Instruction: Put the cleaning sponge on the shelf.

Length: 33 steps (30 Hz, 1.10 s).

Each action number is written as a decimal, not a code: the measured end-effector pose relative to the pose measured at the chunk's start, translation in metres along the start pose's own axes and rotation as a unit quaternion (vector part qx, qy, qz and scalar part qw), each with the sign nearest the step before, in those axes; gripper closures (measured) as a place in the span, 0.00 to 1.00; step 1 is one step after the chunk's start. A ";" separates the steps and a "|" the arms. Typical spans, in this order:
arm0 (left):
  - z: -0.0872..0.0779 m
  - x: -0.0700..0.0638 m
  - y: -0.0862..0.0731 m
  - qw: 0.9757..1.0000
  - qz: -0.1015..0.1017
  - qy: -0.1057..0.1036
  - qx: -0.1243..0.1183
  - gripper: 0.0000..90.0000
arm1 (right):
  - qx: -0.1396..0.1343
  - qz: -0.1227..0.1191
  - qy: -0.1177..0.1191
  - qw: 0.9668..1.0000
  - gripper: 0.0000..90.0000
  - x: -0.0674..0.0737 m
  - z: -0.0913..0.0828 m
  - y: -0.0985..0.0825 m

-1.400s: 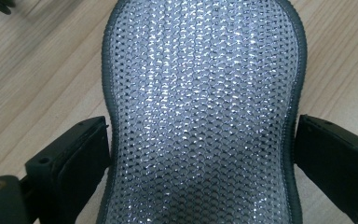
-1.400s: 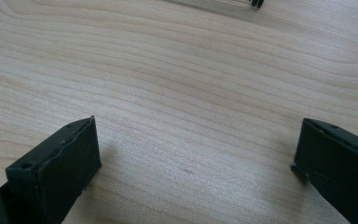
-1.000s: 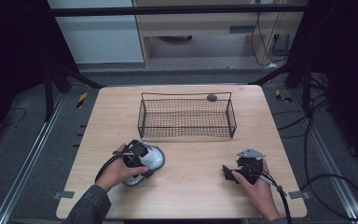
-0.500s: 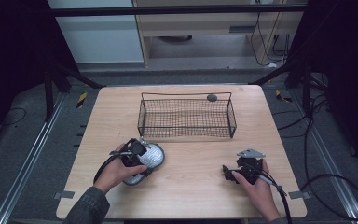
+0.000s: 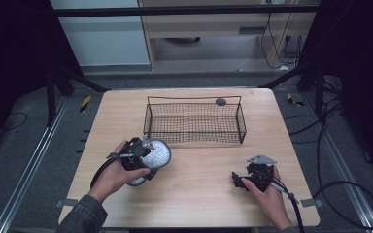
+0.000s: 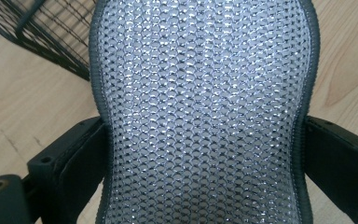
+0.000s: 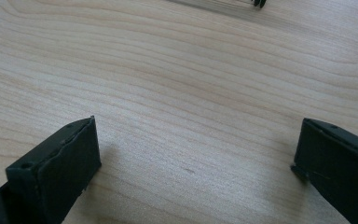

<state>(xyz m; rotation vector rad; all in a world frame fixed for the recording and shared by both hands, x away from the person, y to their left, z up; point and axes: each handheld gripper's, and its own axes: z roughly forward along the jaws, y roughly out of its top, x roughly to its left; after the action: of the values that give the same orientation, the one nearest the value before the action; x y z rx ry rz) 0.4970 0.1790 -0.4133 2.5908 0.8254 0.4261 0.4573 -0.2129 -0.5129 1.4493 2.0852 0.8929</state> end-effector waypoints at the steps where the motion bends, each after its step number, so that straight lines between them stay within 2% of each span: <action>1: -0.002 0.000 0.002 1.000 0.005 0.001 -0.001 0.04 | 0.000 0.002 0.000 1.000 0.00 0.000 0.000 0.000; 4: -0.006 0.000 0.008 1.000 0.015 0.004 -0.004 0.04 | 0.000 0.000 0.000 1.000 0.00 0.000 0.000 0.000; 9: -0.015 0.000 0.026 0.999 0.048 0.015 -0.004 0.04 | 0.000 0.001 0.000 1.000 0.00 0.000 0.000 0.000; 16: -0.020 0.002 0.043 0.997 0.070 0.022 -0.008 0.04 | 0.000 0.000 0.000 1.000 0.00 0.000 0.000 0.000; 24: -0.020 0.010 0.064 0.995 0.091 0.026 -0.011 0.04 | 0.000 -0.002 -0.001 1.000 0.00 0.000 0.000 0.000; 33: -0.020 0.028 0.095 0.992 0.117 0.029 -0.023 0.04 | -0.002 -0.002 -0.004 1.000 0.01 0.000 0.000 -0.001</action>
<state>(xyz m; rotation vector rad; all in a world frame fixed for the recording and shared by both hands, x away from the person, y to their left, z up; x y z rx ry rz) 0.5574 0.1295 -0.3484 2.6533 0.5225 0.5815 0.4570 -0.2126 -0.5135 1.4436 2.0800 0.8875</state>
